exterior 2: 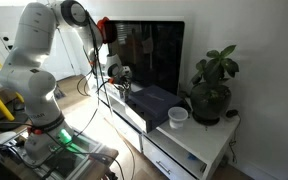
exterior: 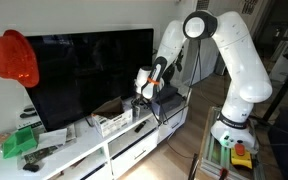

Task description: Put the white packet in the white box.

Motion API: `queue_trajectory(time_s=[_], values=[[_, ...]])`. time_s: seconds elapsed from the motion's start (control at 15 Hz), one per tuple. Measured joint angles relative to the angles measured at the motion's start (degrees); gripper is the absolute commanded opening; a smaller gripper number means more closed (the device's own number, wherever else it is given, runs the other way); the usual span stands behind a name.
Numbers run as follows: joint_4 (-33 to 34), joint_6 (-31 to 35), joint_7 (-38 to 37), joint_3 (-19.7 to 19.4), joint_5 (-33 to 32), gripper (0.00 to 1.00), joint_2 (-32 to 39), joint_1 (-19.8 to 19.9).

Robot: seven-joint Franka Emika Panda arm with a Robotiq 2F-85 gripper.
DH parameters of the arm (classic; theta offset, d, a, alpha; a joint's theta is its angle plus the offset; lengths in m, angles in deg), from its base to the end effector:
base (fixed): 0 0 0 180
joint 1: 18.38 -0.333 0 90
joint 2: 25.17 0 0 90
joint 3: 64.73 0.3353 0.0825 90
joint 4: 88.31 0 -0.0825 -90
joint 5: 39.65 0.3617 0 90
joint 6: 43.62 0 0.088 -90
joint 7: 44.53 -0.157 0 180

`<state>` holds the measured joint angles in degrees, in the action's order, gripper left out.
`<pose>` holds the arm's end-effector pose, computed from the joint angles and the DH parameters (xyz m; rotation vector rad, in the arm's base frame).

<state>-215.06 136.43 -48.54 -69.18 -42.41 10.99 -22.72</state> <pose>0.5802 0.0016 0.1103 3.0664 -0.0029 0.4655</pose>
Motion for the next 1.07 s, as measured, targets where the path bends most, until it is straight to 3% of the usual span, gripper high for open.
queue_trajectory(time_s=[0.07, 0.67, 1.07], values=[[0.21, -0.09, 0.00, -0.10, 0.01, 0.05, 0.20, -0.04], [-1.95, -3.66, 0.07, -1.54, -0.01, 0.05, -3.29, -1.71], [-8.89, -9.59, -0.06, -6.38, -4.31, 0.05, -13.22, -8.39]])
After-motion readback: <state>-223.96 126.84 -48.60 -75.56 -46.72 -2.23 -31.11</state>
